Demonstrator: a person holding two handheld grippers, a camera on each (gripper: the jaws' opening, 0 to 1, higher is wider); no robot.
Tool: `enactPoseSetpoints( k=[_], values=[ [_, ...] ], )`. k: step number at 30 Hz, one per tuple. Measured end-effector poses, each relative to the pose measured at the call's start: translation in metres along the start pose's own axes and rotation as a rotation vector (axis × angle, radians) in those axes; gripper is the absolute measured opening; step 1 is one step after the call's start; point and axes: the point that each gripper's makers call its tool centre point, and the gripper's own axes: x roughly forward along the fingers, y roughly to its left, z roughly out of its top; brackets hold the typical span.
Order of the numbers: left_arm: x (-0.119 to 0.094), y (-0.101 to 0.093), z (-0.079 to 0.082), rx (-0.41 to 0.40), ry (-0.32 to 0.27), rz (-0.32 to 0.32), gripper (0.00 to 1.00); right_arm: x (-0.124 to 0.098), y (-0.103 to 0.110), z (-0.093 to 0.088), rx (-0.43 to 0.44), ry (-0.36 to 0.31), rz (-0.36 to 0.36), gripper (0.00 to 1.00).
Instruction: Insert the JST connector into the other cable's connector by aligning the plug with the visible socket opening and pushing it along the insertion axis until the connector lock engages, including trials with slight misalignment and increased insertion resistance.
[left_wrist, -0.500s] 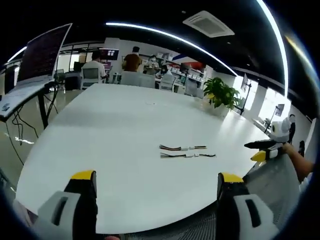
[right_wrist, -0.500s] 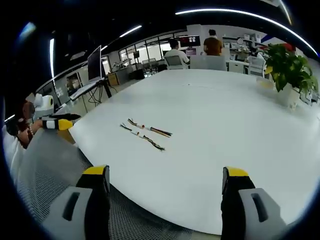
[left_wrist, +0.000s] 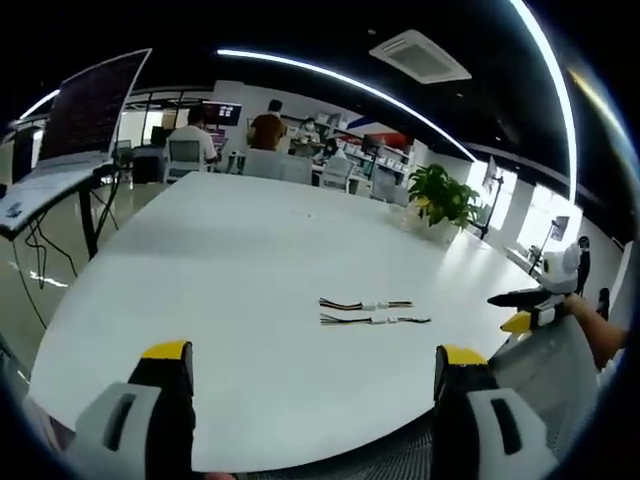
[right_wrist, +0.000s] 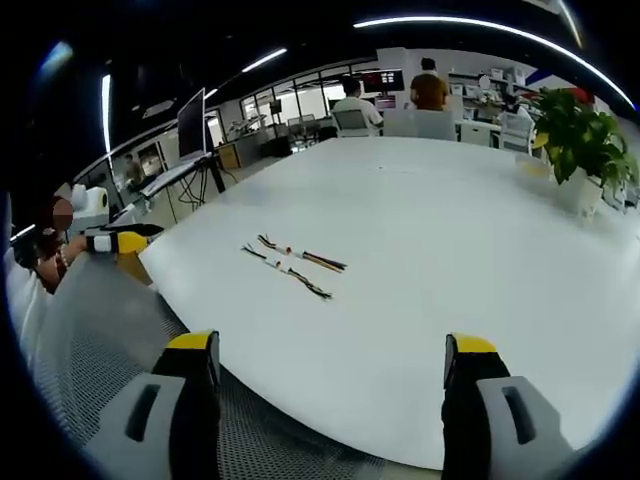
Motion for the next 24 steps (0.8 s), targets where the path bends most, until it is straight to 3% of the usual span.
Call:
enactPoseSetpoints(
  k=[9,13,24],
  values=[
    [-0.001,-0.003,0.001,0.0,0.0,0.001,0.99,0.0,0.0,-0.001,0.0,0.001,0.004,0.91],
    [-0.005,0.002,0.012,-0.012,-0.068,0.033,0.99,0.001,0.0,-0.004,0.001,0.023,0.001,0.91],
    [-0.002,0.001,0.006,-0.029,-0.023,0.03,0.99,0.0,-0.005,-0.004,0.021,0.021,-0.017,0.91]
  ],
)
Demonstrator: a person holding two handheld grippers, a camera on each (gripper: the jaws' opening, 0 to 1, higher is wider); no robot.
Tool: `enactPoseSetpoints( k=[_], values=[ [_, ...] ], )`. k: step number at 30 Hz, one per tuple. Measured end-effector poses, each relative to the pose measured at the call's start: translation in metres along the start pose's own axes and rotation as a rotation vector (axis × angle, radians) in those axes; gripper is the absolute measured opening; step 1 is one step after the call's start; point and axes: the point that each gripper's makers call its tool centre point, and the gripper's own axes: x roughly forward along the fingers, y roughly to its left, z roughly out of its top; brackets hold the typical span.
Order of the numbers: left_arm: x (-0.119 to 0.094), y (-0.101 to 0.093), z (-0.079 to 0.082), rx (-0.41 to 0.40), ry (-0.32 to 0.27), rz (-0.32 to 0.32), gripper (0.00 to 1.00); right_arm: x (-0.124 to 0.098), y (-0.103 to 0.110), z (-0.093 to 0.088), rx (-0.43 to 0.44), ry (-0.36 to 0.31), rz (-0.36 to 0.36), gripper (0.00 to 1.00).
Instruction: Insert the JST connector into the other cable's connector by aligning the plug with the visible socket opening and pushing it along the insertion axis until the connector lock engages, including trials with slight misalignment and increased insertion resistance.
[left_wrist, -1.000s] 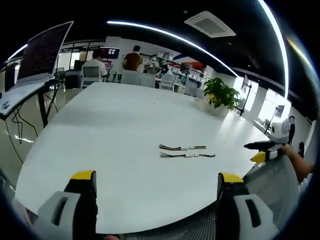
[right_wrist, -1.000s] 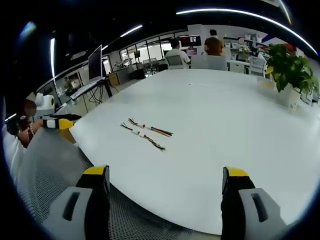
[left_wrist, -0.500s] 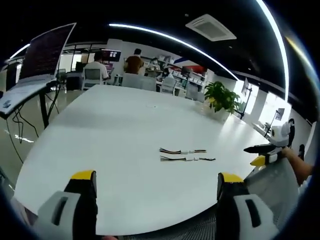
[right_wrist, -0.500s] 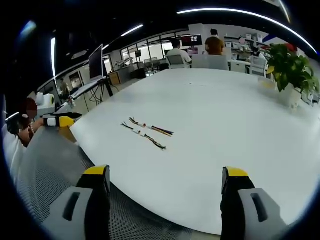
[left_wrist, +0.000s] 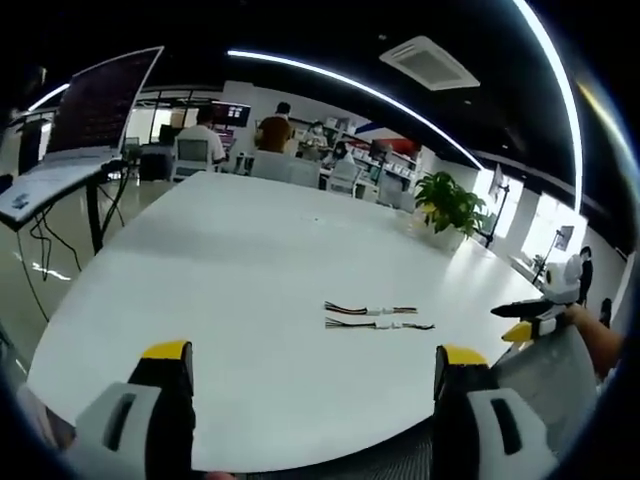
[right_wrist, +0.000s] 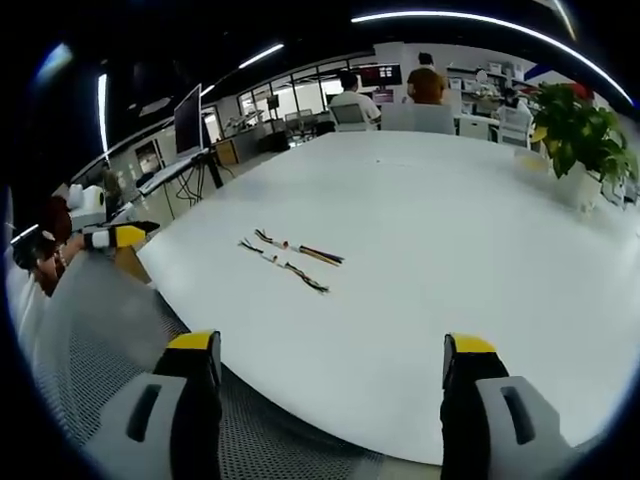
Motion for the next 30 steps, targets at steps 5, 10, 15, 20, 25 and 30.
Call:
enactPoseSetpoints(
  k=[5,10,15,20,25,30],
  values=[
    [-0.001,0.009,0.004,-0.003,-0.021,0.045,0.99,0.001,-0.003,-0.003,0.003,0.017,-0.014,0.92],
    [0.002,0.009,0.001,0.007,-0.003,0.031,0.99,0.0,-0.004,-0.003,0.009,0.016,-0.016,0.92],
    [0.001,0.012,0.002,-0.001,-0.016,0.038,0.99,0.001,0.0,-0.007,-0.012,0.044,0.005,0.91],
    [0.001,0.013,0.002,-0.008,-0.024,0.039,0.99,0.001,0.0,-0.007,-0.006,0.046,0.006,0.91],
    [0.0,0.014,-0.005,-0.051,0.011,0.036,0.99,0.001,0.002,-0.007,0.0,0.047,0.021,0.9],
    [0.001,0.003,-0.011,-0.022,0.056,-0.035,0.99,0.001,0.005,-0.006,0.028,0.045,0.043,0.9]
  ],
)
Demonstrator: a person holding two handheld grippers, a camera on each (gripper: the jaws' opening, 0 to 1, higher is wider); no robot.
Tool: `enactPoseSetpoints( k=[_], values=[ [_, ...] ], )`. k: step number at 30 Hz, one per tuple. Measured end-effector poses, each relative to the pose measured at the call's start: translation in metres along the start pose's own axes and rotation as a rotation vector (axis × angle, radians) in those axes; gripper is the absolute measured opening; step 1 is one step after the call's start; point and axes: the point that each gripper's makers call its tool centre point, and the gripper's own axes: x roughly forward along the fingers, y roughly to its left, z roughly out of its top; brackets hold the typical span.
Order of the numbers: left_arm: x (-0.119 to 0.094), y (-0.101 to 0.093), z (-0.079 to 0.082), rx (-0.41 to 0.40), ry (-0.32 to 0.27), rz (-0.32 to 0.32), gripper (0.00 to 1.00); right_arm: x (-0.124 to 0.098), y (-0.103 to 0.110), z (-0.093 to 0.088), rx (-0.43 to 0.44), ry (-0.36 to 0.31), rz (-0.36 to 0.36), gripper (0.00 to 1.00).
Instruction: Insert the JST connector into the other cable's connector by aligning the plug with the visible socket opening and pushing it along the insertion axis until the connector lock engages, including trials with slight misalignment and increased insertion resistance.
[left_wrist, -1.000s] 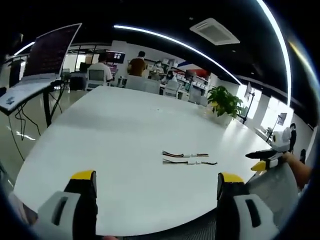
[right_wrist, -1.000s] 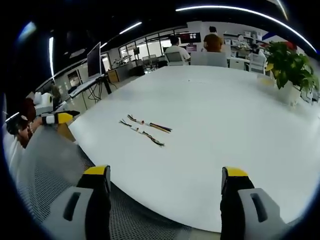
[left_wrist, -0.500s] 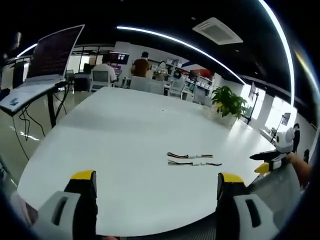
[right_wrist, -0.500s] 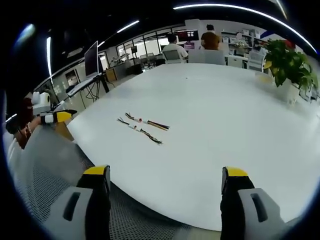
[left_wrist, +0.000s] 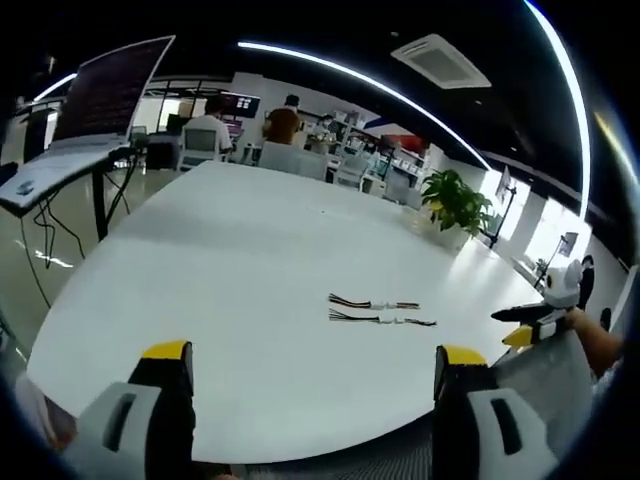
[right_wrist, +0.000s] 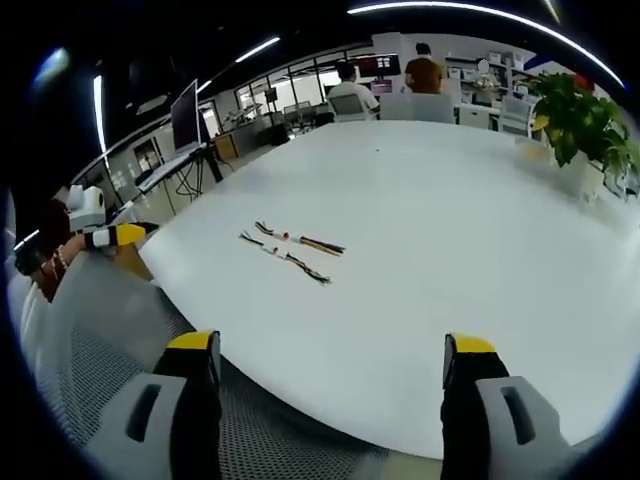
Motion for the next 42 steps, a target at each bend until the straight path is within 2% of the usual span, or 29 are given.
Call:
enactPoseSetpoints(
  k=[1,3,5,9,11,12,13,15,17,19,20,21,22,23,27,32,34,36,38,40,42],
  values=[
    [0.001,-0.005,0.0,0.001,-0.001,-0.025,0.99,-0.002,0.002,0.005,-0.002,-0.026,0.005,0.89],
    [0.001,-0.005,0.003,-0.008,-0.015,-0.028,0.99,-0.005,0.003,0.01,-0.008,-0.056,0.011,0.85],
    [0.001,-0.01,0.004,-0.007,-0.019,-0.059,0.99,-0.005,0.004,0.01,0.004,-0.055,0.015,0.82],
    [0.001,-0.007,0.003,0.03,0.01,-0.058,0.99,-0.003,0.003,0.011,0.023,-0.06,0.018,0.88],
    [0.002,-0.011,0.003,0.084,0.034,-0.095,0.97,-0.005,0.003,0.013,0.038,-0.076,0.022,0.87],
    [0.003,-0.014,0.006,0.097,0.035,-0.116,0.93,-0.007,-0.001,0.018,0.038,-0.105,0.006,0.89],
    [0.005,-0.015,0.008,0.095,0.03,-0.122,0.92,-0.008,-0.001,0.019,0.033,-0.105,0.009,0.9],
    [0.007,-0.017,0.013,0.09,0.031,-0.138,0.97,-0.009,-0.004,0.025,0.023,-0.116,-0.002,0.91],
    [0.01,-0.023,0.02,0.101,0.029,-0.179,0.99,-0.01,-0.006,0.036,-0.009,-0.142,0.0,0.91],
    [0.013,-0.032,0.024,0.13,0.041,-0.256,0.99,-0.01,0.002,0.05,-0.03,-0.186,0.054,0.87],
    [0.015,-0.035,0.032,0.122,0.025,-0.275,0.99,-0.01,0.006,0.057,-0.031,-0.204,0.087,0.82],
    [0.017,-0.038,0.039,0.115,0.0,-0.292,0.99,-0.01,0.009,0.061,-0.029,-0.193,0.112,0.75],
    [0.02,-0.042,0.051,0.093,-0.048,-0.314,0.99,-0.01,0.009,0.062,-0.035,-0.194,0.114,0.68],
    [0.021,-0.044,0.058,0.082,-0.067,-0.331,0.99,-0.008,0.007,0.071,-0.072,-0.211,0.104,0.66],
    [0.028,-0.053,0.079,0.118,-0.091,-0.355,0.99,0.001,0.004,0.088,-0.116,-0.221,0.092,0.78],
    [0.043,-0.064,0.097,0.283,-0.092,-0.375,0.99,0.013,0.002,0.113,-0.17,-0.253,0.113,0.66],
    [0.051,-0.064,0.098,0.373,-0.052,-0.375,0.99,0.016,0.002,0.123,-0.186,-0.26,0.129,0.66],
    [0.06,-0.067,0.104,0.455,-0.038,-0.38,0.99,0.018,0.001,0.133,-0.199,-0.264,0.13,0.64],
    [0.066,-0.076,0.112,0.457,-0.043,-0.387,0.99,0.018,-0.004,0.146,-0.243,-0.271,0.111,0.62],
    [0.07,-0.082,0.122,0.456,-0.054,-0.403,0.99,0.016,-0.003,0.157,-0.249,-0.289,0.115,0.62],
    [0.073,-0.091,0.137,0.444,-0.097,-0.424,0.99,0.014,-0.003,0.172,-0.259,-0.32,0.117,0.61]
  ],
)
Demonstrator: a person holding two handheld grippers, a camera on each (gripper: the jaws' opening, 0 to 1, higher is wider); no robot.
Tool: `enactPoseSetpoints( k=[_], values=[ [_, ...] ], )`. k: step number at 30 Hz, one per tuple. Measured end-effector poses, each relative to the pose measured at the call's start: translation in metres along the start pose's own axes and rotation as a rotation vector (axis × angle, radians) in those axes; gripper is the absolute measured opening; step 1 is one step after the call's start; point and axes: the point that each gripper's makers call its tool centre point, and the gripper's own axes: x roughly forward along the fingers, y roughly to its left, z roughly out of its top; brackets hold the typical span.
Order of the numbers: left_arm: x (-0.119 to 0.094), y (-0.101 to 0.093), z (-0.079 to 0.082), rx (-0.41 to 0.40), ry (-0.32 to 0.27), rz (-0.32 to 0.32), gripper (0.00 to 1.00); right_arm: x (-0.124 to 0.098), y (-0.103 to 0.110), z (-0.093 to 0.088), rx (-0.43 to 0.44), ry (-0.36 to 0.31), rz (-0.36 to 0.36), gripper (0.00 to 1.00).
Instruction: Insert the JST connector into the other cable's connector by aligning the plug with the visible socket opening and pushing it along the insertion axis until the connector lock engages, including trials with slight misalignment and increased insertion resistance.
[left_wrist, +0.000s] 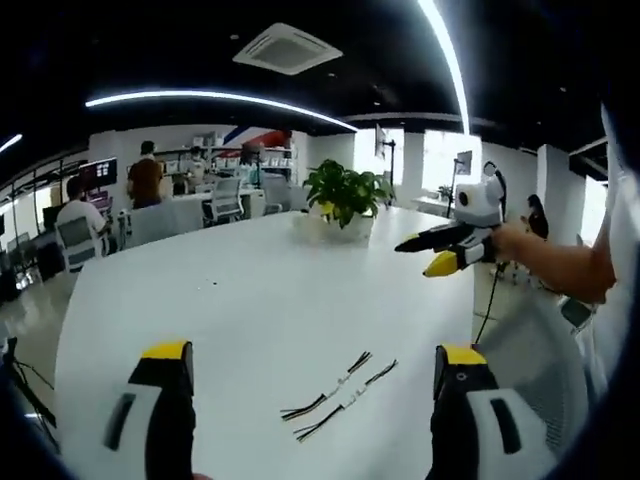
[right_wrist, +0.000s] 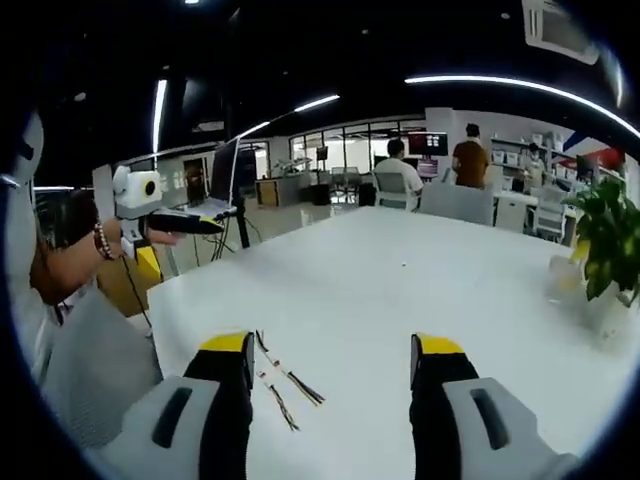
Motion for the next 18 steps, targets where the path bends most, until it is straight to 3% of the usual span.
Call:
enactPoseSetpoints(
  k=[7,12,13,15,16,18],
  values=[
    [0.009,0.007,0.032,-0.021,-0.072,-0.009,0.99,0.008,-0.007,0.039,-0.005,-0.112,-0.011,0.58],
    [0.012,0.008,0.049,0.0,-0.114,-0.026,0.99,0.011,-0.004,0.064,-0.05,-0.142,-0.003,0.57],
    [0.012,0.006,0.05,-0.001,-0.118,-0.047,0.99,0.011,-0.004,0.068,-0.058,-0.147,-0.001,0.58],
    [0.015,-0.006,0.046,-0.011,-0.112,-0.148,0.99,0.013,-0.004,0.078,-0.086,-0.169,0.0,0.6],
    [0.016,-0.006,0.041,-0.018,-0.084,-0.165,0.99,0.014,-0.005,0.083,-0.099,-0.177,0.0,0.59],
    [0.018,-0.003,0.04,0.001,-0.086,-0.164,0.99,0.016,-0.005,0.087,-0.113,-0.19,0.009,0.56]
  ],
)
